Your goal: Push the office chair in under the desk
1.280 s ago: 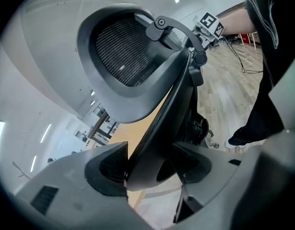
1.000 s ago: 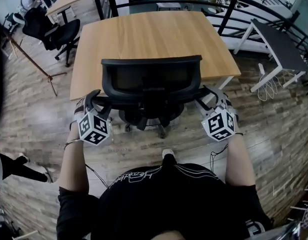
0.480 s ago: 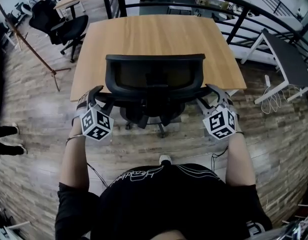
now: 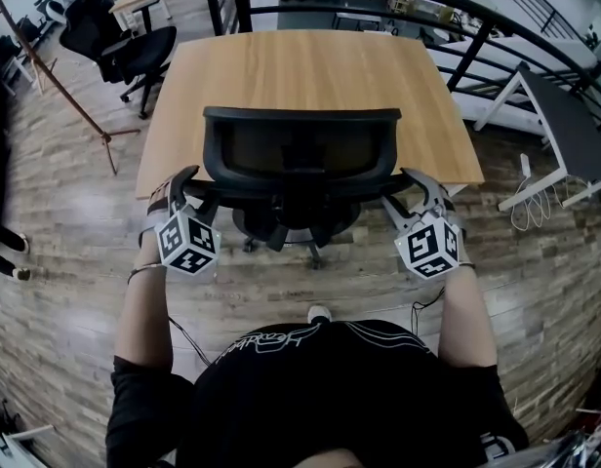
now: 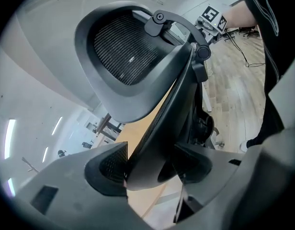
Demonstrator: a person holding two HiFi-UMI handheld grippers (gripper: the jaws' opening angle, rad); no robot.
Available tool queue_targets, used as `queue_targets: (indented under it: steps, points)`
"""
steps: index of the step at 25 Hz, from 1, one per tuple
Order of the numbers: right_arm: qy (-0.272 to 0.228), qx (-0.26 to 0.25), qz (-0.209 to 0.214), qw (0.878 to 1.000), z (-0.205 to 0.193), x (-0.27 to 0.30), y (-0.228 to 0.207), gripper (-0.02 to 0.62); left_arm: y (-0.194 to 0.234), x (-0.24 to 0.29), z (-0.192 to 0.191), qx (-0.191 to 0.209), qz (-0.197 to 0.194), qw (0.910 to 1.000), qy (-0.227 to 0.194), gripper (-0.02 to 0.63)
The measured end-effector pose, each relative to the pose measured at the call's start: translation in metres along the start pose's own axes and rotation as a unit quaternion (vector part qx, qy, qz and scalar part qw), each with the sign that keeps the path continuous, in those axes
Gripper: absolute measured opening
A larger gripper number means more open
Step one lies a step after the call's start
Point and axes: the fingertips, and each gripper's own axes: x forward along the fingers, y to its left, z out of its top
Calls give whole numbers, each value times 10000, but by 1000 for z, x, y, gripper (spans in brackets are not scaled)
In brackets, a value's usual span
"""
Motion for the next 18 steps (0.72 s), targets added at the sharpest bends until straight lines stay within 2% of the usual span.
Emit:
queue_targets:
  steps: [8,12,15,18]
  points:
    - [195,53,-24,9998,-1,-1,-1,264,0,0,2,-36,112,9998,-154,261]
    - [283,154,-449,9985,5,-12,-5,264,-1,-8,3,-142,-33,9996,-244,273]
    - [333,241,-612,9973,8,-32,-2,264,1,-39,11,-564,-69,9970,-531,276]
    - [272,363,-651,9968,21,-60,11,264,-5,-90,24,-1345,-325,9847,-1060,276]
